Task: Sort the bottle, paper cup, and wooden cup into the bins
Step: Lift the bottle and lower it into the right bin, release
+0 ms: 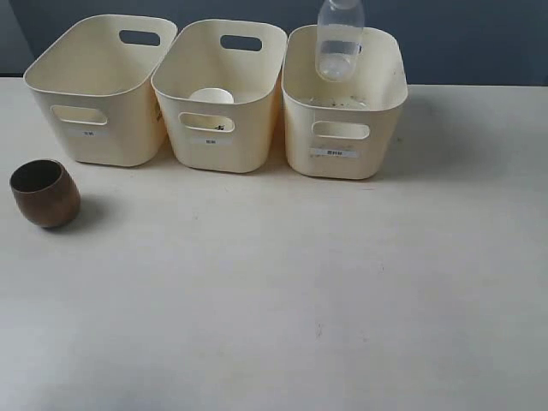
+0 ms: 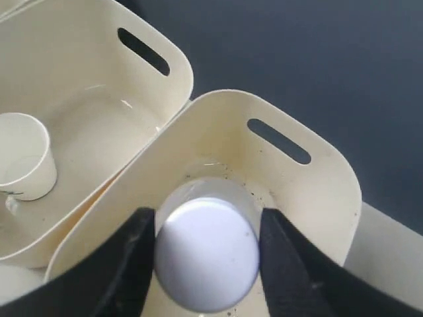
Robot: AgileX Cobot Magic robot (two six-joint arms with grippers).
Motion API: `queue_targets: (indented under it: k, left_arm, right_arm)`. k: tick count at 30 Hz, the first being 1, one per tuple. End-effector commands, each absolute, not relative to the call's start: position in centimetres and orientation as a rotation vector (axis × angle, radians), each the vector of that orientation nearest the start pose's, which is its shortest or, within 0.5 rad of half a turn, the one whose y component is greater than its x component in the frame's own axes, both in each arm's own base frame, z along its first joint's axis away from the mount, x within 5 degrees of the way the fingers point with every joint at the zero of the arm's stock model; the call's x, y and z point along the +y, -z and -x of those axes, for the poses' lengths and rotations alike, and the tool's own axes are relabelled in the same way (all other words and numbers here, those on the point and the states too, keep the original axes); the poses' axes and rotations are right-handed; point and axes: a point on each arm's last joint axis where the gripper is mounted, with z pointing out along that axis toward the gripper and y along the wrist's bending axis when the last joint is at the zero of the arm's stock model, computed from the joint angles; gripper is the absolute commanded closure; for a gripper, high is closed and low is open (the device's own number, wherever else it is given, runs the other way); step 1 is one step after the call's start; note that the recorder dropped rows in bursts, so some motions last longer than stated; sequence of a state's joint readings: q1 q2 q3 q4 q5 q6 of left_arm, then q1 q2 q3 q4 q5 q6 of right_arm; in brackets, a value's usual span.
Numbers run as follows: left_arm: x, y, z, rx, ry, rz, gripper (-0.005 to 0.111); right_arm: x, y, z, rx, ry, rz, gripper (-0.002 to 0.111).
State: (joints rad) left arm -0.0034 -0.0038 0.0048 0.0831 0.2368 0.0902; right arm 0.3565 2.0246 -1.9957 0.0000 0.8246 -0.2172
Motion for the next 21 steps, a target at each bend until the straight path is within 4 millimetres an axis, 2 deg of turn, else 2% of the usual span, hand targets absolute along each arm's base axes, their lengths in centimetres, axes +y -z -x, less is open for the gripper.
queue_targets:
  k: [1, 10, 21]
  left_arm:
    - [0.1, -19.2, -5.6, 1.712, -0.137, -0.133, 0.107]
    - [0.1, -19.2, -5.6, 1.712, -0.138, -0.135, 0.107]
    - [0.1, -19.2, -5.6, 1.712, -0.137, -0.133, 0.107]
  right_arm:
    - [15.4, -31.4, -46.8, 2.256, -0.179, 0.631, 0.109]
    - [16.2, -27.3, -49.3, 2.387, -0.227, 0.675, 0.109]
    - [16.4, -25.2, -49.9, 2.435, -0.229, 0.682, 0.109]
